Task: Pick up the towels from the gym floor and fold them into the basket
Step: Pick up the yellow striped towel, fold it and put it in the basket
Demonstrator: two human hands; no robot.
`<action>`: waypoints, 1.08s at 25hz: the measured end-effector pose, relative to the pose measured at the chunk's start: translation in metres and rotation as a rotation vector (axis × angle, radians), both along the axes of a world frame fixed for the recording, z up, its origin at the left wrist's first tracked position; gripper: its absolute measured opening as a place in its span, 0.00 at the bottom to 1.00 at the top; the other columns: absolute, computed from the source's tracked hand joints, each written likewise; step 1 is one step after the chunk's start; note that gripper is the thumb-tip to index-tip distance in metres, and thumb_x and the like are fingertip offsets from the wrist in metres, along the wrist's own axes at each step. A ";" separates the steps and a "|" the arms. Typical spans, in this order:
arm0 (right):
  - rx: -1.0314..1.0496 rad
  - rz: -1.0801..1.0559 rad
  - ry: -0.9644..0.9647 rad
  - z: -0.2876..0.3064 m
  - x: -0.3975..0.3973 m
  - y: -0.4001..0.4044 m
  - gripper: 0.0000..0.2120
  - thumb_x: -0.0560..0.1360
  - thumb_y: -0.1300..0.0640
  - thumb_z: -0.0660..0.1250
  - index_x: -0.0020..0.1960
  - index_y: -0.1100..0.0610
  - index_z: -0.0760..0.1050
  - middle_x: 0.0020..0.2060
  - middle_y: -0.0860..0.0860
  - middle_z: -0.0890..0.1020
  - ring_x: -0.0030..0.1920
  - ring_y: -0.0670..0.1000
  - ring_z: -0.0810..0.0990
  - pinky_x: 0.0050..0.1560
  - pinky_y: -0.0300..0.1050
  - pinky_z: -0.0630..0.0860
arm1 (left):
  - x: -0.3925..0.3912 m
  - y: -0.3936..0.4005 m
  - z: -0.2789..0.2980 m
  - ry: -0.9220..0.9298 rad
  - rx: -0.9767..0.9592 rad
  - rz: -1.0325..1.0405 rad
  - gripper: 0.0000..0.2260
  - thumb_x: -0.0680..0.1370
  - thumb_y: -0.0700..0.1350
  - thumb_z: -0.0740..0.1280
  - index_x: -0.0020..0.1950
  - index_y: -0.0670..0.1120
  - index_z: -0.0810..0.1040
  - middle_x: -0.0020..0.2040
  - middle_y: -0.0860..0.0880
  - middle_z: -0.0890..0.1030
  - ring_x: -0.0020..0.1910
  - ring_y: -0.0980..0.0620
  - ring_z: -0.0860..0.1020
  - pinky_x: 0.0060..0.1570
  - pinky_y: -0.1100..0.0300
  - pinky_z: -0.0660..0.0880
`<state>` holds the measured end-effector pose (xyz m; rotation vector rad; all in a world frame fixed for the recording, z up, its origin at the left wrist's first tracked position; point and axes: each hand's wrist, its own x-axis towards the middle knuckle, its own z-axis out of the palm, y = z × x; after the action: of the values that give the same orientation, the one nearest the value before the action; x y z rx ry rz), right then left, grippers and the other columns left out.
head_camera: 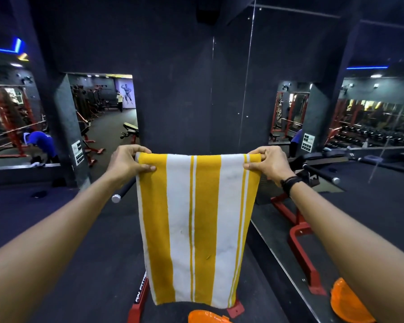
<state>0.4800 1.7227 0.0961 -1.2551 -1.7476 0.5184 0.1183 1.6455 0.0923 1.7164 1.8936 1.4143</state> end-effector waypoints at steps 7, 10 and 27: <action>0.135 -0.087 -0.317 -0.017 0.002 0.014 0.08 0.65 0.56 0.79 0.38 0.53 0.79 0.41 0.55 0.77 0.42 0.50 0.74 0.37 0.38 0.66 | -0.001 -0.002 -0.002 0.436 -0.081 0.106 0.10 0.65 0.49 0.79 0.41 0.48 0.82 0.39 0.50 0.76 0.46 0.48 0.74 0.39 0.57 0.67; -0.095 0.136 -0.487 -0.025 0.008 0.014 0.11 0.68 0.57 0.77 0.35 0.53 0.75 0.34 0.49 0.78 0.34 0.44 0.75 0.34 0.36 0.69 | -0.014 -0.003 -0.008 0.457 -0.457 -0.099 0.12 0.65 0.51 0.79 0.40 0.46 0.82 0.38 0.48 0.81 0.41 0.49 0.78 0.39 0.56 0.74; -0.626 0.546 0.325 -0.046 0.004 0.002 0.13 0.70 0.55 0.71 0.54 0.55 0.78 0.46 0.51 0.85 0.45 0.48 0.84 0.41 0.43 0.80 | -0.026 -0.024 -0.040 -0.572 -0.425 -0.238 0.33 0.55 0.55 0.81 0.55 0.41 0.80 0.49 0.41 0.85 0.46 0.45 0.84 0.47 0.50 0.80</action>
<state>0.4836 1.7250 0.0497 -0.9891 -1.6863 1.5888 0.0928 1.6215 0.0519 1.1353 1.4791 1.1435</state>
